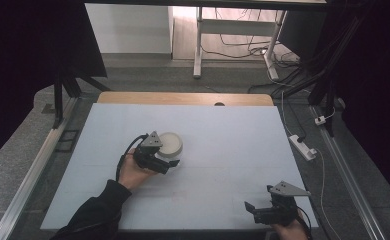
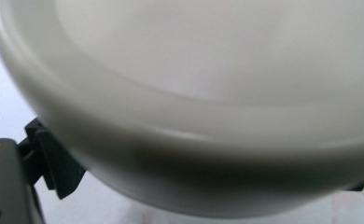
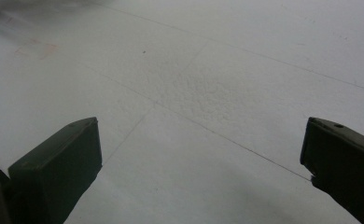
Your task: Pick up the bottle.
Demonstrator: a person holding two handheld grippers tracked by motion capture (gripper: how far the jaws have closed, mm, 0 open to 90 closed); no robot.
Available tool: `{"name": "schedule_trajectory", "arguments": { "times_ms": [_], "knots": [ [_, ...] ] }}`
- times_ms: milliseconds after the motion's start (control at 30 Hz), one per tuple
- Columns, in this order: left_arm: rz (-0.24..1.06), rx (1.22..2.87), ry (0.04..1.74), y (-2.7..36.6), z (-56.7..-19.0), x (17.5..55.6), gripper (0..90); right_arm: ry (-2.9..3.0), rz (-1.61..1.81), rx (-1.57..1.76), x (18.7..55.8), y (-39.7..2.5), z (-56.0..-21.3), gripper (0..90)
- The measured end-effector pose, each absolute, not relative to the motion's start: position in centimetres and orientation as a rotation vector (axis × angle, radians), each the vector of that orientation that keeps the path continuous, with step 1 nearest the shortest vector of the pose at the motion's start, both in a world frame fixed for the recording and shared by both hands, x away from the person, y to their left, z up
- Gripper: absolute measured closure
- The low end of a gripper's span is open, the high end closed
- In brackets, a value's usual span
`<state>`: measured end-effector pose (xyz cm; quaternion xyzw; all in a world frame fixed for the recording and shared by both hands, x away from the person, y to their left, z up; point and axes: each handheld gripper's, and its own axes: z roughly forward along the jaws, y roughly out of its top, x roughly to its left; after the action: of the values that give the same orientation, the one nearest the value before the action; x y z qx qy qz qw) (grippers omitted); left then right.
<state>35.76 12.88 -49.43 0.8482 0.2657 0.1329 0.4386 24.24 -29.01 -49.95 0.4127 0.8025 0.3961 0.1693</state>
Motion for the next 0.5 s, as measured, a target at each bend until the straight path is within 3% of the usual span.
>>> {"name": "schedule_trajectory", "arguments": {
  "times_ms": [500],
  "knots": [
    [0.272, 2.099, 0.571, 10.6, -47.3, 34.0, 7.4, 2.281, 1.129, 1.167, 24.2, -29.0, -49.9, 0.0]
  ]
}}
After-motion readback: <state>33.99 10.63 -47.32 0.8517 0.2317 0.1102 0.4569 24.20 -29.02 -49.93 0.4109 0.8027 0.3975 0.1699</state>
